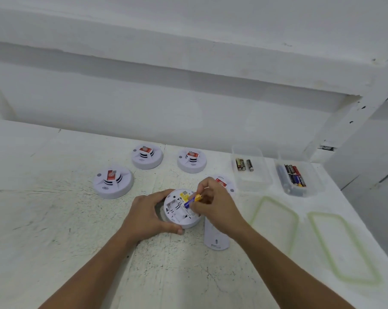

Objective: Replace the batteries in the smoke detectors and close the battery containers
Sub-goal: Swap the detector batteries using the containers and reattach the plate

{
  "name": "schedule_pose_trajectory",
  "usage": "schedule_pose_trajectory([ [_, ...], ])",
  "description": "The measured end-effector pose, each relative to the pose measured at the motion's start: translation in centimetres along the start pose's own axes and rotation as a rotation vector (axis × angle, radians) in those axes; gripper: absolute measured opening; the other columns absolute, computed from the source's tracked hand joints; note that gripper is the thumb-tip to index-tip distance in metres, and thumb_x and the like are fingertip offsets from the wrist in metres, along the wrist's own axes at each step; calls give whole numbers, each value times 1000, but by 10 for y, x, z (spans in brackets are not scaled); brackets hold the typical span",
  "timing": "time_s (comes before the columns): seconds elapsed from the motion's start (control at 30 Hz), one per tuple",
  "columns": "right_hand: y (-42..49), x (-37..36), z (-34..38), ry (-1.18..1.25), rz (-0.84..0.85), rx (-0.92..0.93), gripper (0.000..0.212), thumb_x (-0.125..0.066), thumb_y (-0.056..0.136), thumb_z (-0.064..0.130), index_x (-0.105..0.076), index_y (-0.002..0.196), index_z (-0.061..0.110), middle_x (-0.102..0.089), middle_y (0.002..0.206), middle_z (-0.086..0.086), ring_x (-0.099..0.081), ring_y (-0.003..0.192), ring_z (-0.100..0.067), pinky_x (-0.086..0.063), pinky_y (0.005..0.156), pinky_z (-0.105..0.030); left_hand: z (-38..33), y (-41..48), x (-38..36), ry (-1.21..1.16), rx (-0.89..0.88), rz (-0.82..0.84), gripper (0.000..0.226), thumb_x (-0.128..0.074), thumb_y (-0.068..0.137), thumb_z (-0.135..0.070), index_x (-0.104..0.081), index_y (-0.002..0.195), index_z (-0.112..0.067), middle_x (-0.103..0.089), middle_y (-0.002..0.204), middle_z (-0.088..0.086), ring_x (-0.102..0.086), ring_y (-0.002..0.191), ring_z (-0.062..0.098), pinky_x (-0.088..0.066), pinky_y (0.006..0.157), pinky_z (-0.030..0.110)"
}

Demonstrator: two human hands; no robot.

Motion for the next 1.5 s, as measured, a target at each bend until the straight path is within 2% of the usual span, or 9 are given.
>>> schedule_pose_trajectory([
  [0.07, -3, -10, 2, -155, -39, 64, 22, -67, 77, 8, -49, 84, 17, -71, 87, -2, -60, 65, -4, -44, 57, -18, 4, 0, -1, 10, 17, 9, 91, -87, 32, -69, -57, 116, -53, -68, 102, -30, -63, 99, -2, -49, 95, 41],
  [0.13, -6, -19, 4, -257, -61, 127, 19, -64, 76, 9, -49, 83, 19, -68, 86, 2, -57, 62, -3, -41, 51, -16, 7, 0, -2, 30, 38, 21, 95, -86, 32, -71, -55, 120, -52, -67, 103, -29, -62, 102, 1, -46, 97, 46],
  [0.23, -8, -31, 2, -372, -56, 183, 16, -63, 75, 15, -52, 84, 24, -63, 85, 6, -56, 81, -11, -49, 64, -29, 4, 0, -2, 42, 37, 20, 92, -85, 34, -71, -56, 119, -51, -68, 100, -30, -62, 97, 0, -45, 96, 47],
  [0.57, -13, -32, 5, -550, 179, 199, 25, -59, 88, 25, -67, 111, 29, -49, 102, 9, -46, 107, -3, -44, 90, -21, 6, 0, -1, 33, 46, 9, 90, -81, 31, -74, -53, 115, -59, -65, 100, -35, -61, 97, -4, -45, 96, 43],
  [0.73, -8, -29, 2, -556, 241, 156, 26, -62, 88, 28, -65, 114, 35, -47, 111, 4, -44, 106, 1, -36, 84, -8, 9, 2, -2, 54, 46, 10, 93, -80, 31, -77, -54, 118, -54, -65, 99, -34, -60, 96, -5, -42, 98, 42],
  [0.93, 1, -30, 2, -509, 267, 116, 25, -67, 86, 30, -68, 111, 29, -51, 113, 5, -46, 106, -2, -36, 81, -7, 5, 0, -1, 86, 45, 19, 81, -80, 31, -72, -48, 106, -66, -58, 101, -45, -51, 98, -15, -25, 97, 21],
  [1.13, 4, -33, 9, -486, 283, 190, 20, -68, 85, 21, -72, 105, 20, -50, 92, 36, -46, 107, -9, -38, 84, -8, 3, 1, -1, 88, 42, 28, 79, -82, 32, -68, -45, 102, -70, -55, 103, -47, -47, 100, -18, -19, 94, 13],
  [1.33, 7, -34, 1, -481, 246, 182, 27, -69, 84, 22, -70, 111, 23, -47, 90, 22, -44, 99, -5, -34, 78, -4, 8, 3, -3, 86, 72, 17, 84, -77, 28, -76, -48, 106, -64, -62, 98, -39, -50, 98, -16, -22, 94, 20],
  [1.5, 6, -33, 2, -464, 234, 190, 27, -70, 84, 19, -71, 111, 21, -43, 79, 39, -45, 97, -7, -35, 78, -2, 9, 2, -3, 88, 77, 17, 89, -78, 29, -76, -47, 111, -61, -62, 102, -36, -47, 100, -18, -22, 96, 21],
])
Point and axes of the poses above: each hand's wrist, its own y-axis towards the middle knuckle, its own x-axis out of the back of the hand, z = x × y, the point moved 7 cm from there along y, towards the middle knuckle
